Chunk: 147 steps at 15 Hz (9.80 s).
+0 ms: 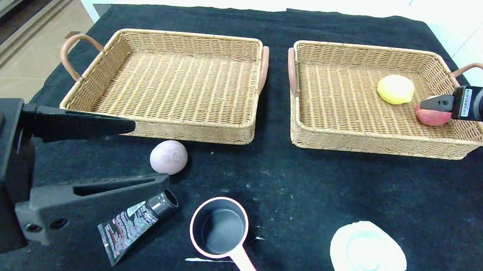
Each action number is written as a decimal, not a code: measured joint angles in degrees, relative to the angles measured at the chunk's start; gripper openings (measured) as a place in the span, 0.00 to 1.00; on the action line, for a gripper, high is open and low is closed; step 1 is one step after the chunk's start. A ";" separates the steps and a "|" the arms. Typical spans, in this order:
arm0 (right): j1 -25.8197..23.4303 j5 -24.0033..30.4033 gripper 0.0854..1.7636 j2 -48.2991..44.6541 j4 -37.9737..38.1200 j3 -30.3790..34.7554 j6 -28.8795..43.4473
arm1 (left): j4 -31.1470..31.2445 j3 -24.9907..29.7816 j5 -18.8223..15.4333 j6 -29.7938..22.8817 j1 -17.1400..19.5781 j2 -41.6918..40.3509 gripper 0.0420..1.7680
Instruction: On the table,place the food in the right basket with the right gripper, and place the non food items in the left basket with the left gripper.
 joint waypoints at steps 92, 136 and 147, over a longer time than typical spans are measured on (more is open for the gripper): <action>28.09 0.91 0.02 -7.11 19.32 17.65 19.47 | 0.20 0.44 -0.15 0.09 -0.09 0.63 0.97; 41.18 -2.38 0.87 6.67 19.49 -5.73 18.75 | 0.00 0.74 -0.17 0.09 -0.34 -0.07 0.97; 30.49 11.34 0.94 -10.84 8.83 10.75 3.67 | 0.15 0.80 -0.04 0.09 -0.26 0.48 0.97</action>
